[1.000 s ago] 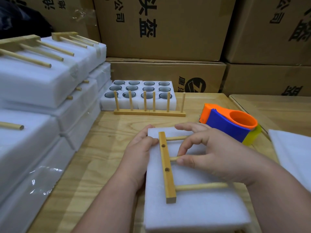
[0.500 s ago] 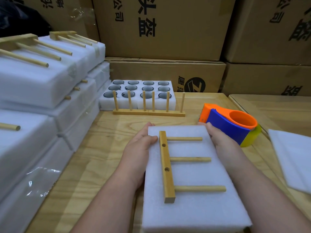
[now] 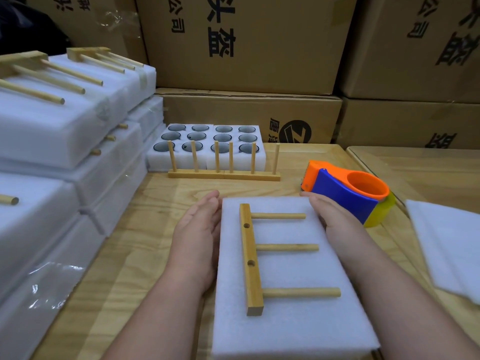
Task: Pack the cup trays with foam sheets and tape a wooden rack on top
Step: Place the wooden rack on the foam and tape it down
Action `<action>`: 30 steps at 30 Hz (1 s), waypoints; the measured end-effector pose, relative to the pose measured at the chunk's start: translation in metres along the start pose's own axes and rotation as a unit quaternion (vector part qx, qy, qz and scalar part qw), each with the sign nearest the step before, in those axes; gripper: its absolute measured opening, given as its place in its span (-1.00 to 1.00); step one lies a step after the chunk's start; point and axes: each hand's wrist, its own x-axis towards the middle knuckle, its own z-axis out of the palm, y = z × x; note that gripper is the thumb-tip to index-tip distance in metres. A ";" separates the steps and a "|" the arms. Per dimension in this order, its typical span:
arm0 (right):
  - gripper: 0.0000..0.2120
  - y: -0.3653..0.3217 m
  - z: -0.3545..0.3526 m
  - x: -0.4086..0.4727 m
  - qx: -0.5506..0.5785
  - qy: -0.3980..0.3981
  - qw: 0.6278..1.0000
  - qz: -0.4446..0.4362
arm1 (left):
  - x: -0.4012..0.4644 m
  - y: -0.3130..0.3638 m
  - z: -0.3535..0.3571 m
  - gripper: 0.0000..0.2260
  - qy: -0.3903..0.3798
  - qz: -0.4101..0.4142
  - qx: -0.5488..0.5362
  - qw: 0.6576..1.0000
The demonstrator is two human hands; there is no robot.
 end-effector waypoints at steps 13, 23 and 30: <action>-0.82 -0.068 -0.029 -0.005 -0.091 0.265 0.932 -0.231 | 0.012 0.008 -0.008 -0.89 0.054 -0.045 -0.122 0.990; -0.61 -0.058 -0.043 0.060 -0.660 0.113 0.740 0.064 | 0.007 0.014 -0.005 -0.87 0.066 -0.042 -0.121 0.989; -0.70 -0.072 -0.033 0.041 -0.328 0.249 0.909 -0.067 | 0.001 0.032 0.003 -0.81 0.065 0.104 0.020 0.992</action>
